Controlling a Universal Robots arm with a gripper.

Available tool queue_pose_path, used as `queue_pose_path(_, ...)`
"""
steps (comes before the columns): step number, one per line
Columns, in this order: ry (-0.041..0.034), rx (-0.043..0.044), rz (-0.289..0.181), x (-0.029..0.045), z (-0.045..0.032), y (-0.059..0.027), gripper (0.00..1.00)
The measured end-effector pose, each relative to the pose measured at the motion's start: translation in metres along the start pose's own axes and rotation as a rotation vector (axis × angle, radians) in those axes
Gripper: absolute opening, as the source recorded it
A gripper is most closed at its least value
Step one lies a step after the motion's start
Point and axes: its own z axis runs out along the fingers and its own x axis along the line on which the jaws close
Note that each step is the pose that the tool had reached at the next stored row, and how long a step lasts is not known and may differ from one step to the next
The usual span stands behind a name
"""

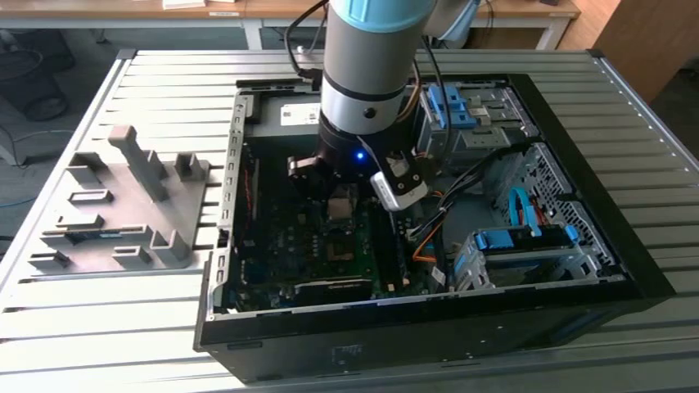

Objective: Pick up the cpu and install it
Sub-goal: 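Place the cpu into insertion slot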

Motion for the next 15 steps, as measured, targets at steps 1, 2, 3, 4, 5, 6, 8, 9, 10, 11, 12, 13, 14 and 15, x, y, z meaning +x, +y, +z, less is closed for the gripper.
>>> queue_pose_path(1, 0.0000, 0.0006, 0.000, -0.0001, 0.0013, -0.0001, 0.47)
queue_pose_path(2, 0.0001, 0.0026, 0.000, -0.0002, 0.0023, -0.0001, 0.47)
queue_pose_path(3, 0.0004, 0.0065, 0.001, -0.0002, 0.0031, -0.0001, 0.47)
queue_pose_path(4, 0.0005, 0.0098, 0.001, -0.0003, 0.0038, -0.0002, 0.47)
queue_pose_path(5, 0.0007, 0.0125, 0.001, -0.0003, 0.0043, -0.0005, 0.47)
queue_pose_path(6, 0.0010, 0.0151, 0.001, -0.0002, 0.0046, -0.0014, 0.47)
queue_pose_path(8, 0.0012, 0.0224, 0.002, -0.0002, 0.0056, -0.0026, 0.47)
queue_pose_path(9, 0.0015, 0.0258, 0.002, -0.0002, 0.0059, -0.0035, 0.47)
queue_pose_path(10, 0.0017, 0.0287, 0.003, -0.0003, 0.0064, -0.0045, 0.47)
queue_pose_path(11, 0.0018, 0.0308, 0.003, -0.0003, 0.0072, -0.0059, 0.47)
queue_pose_path(12, 0.0019, 0.0315, 0.003, -0.0002, 0.0083, -0.0079, 0.47)
queue_pose_path(13, 0.0019, 0.0317, 0.003, -0.0002, 0.0098, -0.0105, 0.47)
queue_pose_path(14, 0.0018, 0.0316, 0.003, -0.0003, 0.0116, -0.0126, 0.47)
queue_pose_path(15, 0.0018, 0.0317, 0.004, -0.0003, 0.0133, -0.0146, 0.47)
